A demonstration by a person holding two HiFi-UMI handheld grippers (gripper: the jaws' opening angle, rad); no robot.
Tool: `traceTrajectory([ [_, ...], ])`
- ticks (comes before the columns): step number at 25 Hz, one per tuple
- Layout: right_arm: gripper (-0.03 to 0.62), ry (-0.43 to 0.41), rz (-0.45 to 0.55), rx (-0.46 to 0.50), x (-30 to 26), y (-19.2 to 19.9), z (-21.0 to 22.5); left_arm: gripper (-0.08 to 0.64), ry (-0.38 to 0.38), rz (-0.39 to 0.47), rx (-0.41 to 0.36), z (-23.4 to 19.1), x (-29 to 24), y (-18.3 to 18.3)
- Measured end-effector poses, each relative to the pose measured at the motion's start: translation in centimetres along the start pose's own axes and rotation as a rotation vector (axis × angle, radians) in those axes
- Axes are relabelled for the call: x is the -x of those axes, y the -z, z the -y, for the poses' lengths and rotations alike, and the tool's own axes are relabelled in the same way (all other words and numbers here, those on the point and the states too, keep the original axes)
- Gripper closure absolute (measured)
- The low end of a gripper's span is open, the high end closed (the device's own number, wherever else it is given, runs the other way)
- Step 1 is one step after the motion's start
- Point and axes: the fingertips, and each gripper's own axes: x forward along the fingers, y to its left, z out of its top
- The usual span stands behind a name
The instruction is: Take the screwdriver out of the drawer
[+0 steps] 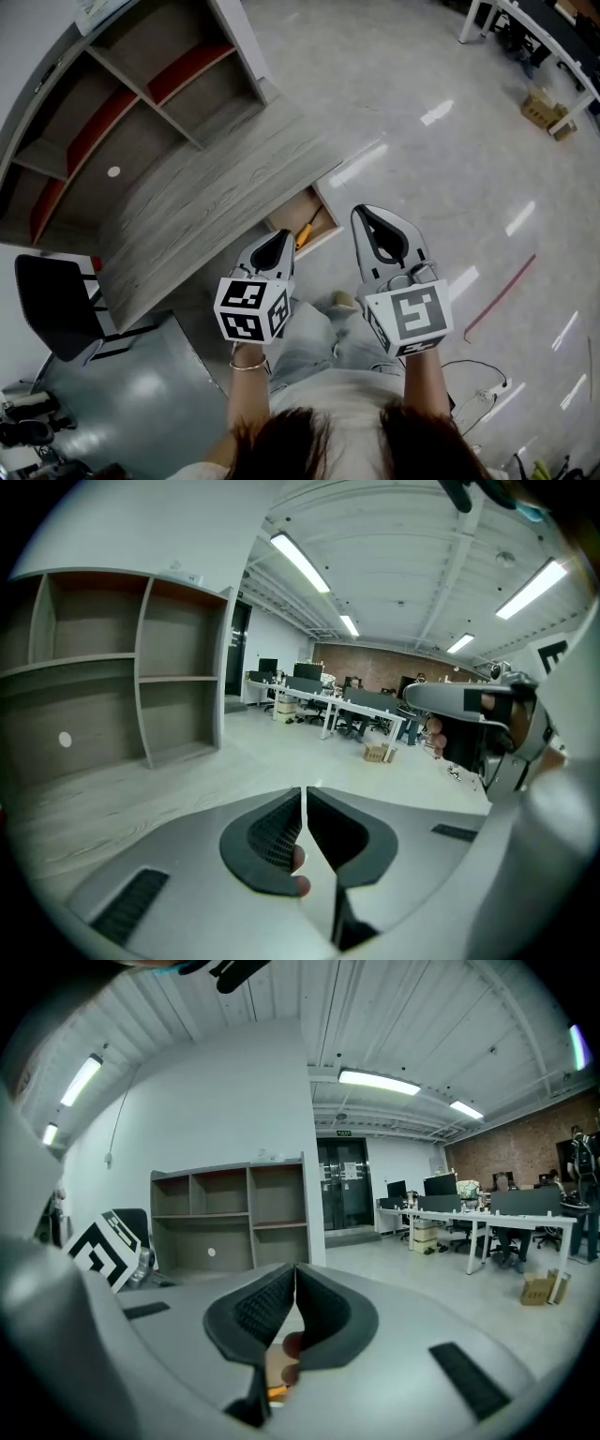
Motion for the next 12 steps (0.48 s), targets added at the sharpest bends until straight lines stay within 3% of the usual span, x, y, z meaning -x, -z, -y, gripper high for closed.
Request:
traceTrajectory([
  [12,0.565,0.004,-0.077,-0.045,-5.0,3.6,1.7,0.538,0.007,-0.163,-0.008,-3.5,-7.0,4.3],
])
